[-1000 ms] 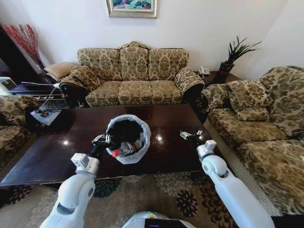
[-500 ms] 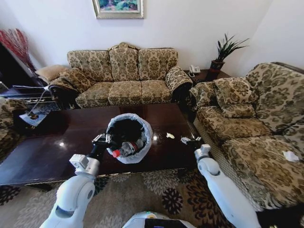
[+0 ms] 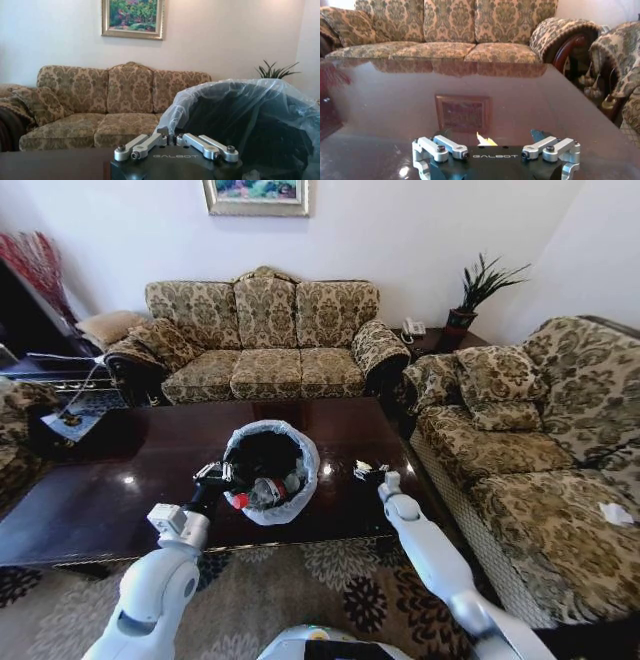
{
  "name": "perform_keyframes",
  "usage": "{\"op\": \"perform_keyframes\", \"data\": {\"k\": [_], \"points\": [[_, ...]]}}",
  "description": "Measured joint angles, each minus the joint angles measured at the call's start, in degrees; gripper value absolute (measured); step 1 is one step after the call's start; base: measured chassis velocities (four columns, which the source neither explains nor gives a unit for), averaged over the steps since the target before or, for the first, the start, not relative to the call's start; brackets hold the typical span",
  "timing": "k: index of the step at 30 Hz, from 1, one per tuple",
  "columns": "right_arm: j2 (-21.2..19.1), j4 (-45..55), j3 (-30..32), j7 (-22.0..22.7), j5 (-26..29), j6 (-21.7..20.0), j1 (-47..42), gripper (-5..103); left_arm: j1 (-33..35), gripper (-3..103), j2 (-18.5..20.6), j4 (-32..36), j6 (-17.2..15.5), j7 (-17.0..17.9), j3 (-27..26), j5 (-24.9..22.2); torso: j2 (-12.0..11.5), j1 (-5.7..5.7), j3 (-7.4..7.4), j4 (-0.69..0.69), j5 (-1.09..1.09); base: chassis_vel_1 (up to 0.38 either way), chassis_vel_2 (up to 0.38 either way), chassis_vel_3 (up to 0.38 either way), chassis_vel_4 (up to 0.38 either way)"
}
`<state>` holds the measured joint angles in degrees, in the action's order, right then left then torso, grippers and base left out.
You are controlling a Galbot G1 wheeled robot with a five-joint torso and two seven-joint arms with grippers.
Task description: Move to the front of the table and place the trash on the table into the trash bin.
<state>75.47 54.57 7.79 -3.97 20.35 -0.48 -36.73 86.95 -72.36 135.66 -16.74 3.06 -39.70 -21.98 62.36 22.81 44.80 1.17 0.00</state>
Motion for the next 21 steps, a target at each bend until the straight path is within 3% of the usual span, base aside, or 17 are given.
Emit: {"op": "perform_keyframes", "data": {"k": [3, 9, 11, 13, 16, 21], "points": [[0.74, -2.96, -0.23, -1.17, -0.19, 0.07, 1.42, 102, -0.63, 3, 0.08, -0.69, 0.0, 0.05, 0.17, -0.02, 0.0, 0.0, 0.0, 0.03, -0.01, 0.0, 0.0, 0.0, 0.0], [-0.17, -3.01, -1.45, -1.27, 0.57, -0.66, 1.23, 83, -1.49, 3, 0.0, -2.04, 0.0, 0.02, 0.79, -0.03, 0.0, -0.01, -0.01, 0.0, -0.01, 0.0, 0.0, 0.0, 0.0], [-0.24, -2.93, -1.52, -1.09, 0.5, -0.73, 1.1, 83, -1.57, 3, 0.0, -2.13, 0.0, -0.01, 0.88, -0.03, 0.0, -0.01, -0.01, 0.0, -0.01, 0.0, 0.0, 0.0, 0.0], [-0.44, -2.24, -1.66, -0.43, 0.38, -1.37, 0.64, 71, -1.74, 3, -0.03, -2.31, 0.02, -0.09, 1.09, -0.03, 0.0, -0.02, -0.01, 0.0, -0.01, 0.0, 0.0, 0.0, 0.0], [-0.39, -2.17, -1.65, -0.12, 0.07, -1.8, 0.55, 67, -1.73, 3, -0.11, -2.4, 0.29, -0.09, 1.01, 0.01, 0.0, -0.02, -0.01, 0.01, -0.01, 0.0, 0.0, 0.0, 0.0], [-0.08, -3.04, -1.58, 0.44, -0.41, -2.41, 0.7, 51, -1.25, 3, -0.1, -2.44, 0.7, -0.11, 0.54, 0.31, 0.0, -0.01, -0.01, 0.02, 0.0, 0.0, 0.0, 0.0, 0.0]]}}
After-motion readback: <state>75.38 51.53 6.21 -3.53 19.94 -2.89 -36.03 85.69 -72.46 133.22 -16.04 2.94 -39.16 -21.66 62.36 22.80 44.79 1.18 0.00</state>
